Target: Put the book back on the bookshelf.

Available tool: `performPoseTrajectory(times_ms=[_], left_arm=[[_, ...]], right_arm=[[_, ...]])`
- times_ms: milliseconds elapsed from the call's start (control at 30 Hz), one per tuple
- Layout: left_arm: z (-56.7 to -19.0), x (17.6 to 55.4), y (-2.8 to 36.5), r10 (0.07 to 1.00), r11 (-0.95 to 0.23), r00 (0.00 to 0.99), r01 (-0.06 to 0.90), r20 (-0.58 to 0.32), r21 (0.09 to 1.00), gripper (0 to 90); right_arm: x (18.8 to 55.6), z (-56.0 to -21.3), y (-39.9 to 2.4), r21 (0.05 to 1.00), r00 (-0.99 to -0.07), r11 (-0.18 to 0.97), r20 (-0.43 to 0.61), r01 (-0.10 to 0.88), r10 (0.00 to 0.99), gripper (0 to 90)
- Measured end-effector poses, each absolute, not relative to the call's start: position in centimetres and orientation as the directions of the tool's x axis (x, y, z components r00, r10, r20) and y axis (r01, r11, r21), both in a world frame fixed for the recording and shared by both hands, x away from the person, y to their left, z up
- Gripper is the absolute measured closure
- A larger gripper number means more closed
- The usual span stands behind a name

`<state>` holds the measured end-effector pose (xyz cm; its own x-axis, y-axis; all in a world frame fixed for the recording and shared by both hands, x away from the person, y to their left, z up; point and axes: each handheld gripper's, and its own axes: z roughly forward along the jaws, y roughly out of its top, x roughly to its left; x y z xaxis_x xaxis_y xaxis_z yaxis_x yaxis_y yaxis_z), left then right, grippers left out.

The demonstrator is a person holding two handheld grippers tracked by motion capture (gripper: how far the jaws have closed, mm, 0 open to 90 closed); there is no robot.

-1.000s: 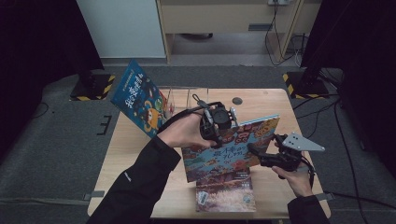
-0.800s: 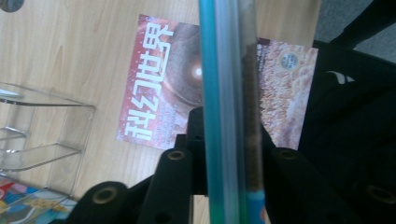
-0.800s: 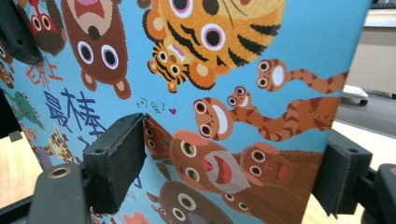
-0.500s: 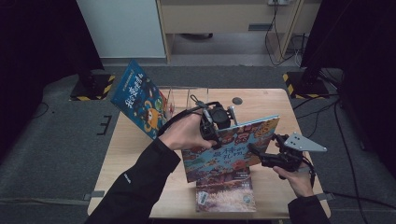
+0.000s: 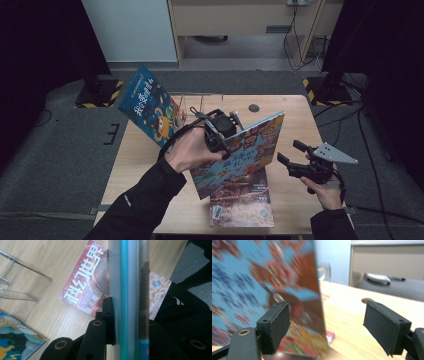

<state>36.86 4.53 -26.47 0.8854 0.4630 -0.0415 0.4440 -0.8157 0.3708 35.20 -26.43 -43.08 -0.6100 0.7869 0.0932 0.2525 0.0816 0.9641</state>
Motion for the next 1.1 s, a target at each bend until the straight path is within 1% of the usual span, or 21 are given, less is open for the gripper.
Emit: performPoseTrajectory(times_ms=[100, 233, 400, 600, 733, 833, 900, 1100], left_arm=[[-25.4, 36.3, 5.6, 0.466, -0.794, 0.883, 0.443, -0.053, 0.416, 80.8], [-23.6, 35.6, 7.6, 0.476, -0.754, 0.877, 0.445, -0.065, 0.483, 80.8], [-21.8, 34.9, 10.2, 0.523, -0.701, 0.851, 0.464, -0.051, 0.542, 80.8], [-20.7, 34.5, 13.7, 0.610, -0.608, 0.792, 0.500, -0.040, 0.617, 80.8], [-19.8, 34.6, 16.1, 0.649, -0.560, 0.759, 0.519, -0.046, 0.646, 80.8], [-19.5, 34.9, 17.6, 0.674, -0.524, 0.736, 0.540, -0.067, 0.658, 80.8], [-19.4, 35.4, 18.5, 0.691, -0.507, 0.718, 0.560, -0.080, 0.655, 80.8], [-19.3, 36.7, 20.6, 0.767, -0.463, 0.639, 0.619, -0.063, 0.635, 80.8]], right_arm=[[35.5, -44.0, -26.5, 0.954, -0.595, 0.108, 0.085, 0.280, 0.799, 20.6], [35.6, -44.4, -26.8, 0.948, -0.580, 0.103, 0.095, 0.300, 0.809, 20.6], [35.7, -44.8, -27.0, 0.946, -0.562, 0.112, 0.084, 0.305, 0.823, 20.3], [36.0, -45.4, -27.0, 0.936, -0.552, 0.144, 0.062, 0.322, 0.832, 20.2], [36.0, -45.7, -27.1, 0.929, -0.545, 0.150, 0.063, 0.338, 0.836, 20.3], [36.1, -45.9, -27.1, 0.925, -0.539, 0.158, 0.057, 0.345, 0.840, 20.3], [36.1, -46.0, -27.2, 0.924, -0.540, 0.161, 0.056, 0.346, 0.840, 20.3], [36.2, -46.1, -27.2, 0.922, -0.539, 0.167, 0.052, 0.349, 0.841, 20.4]])
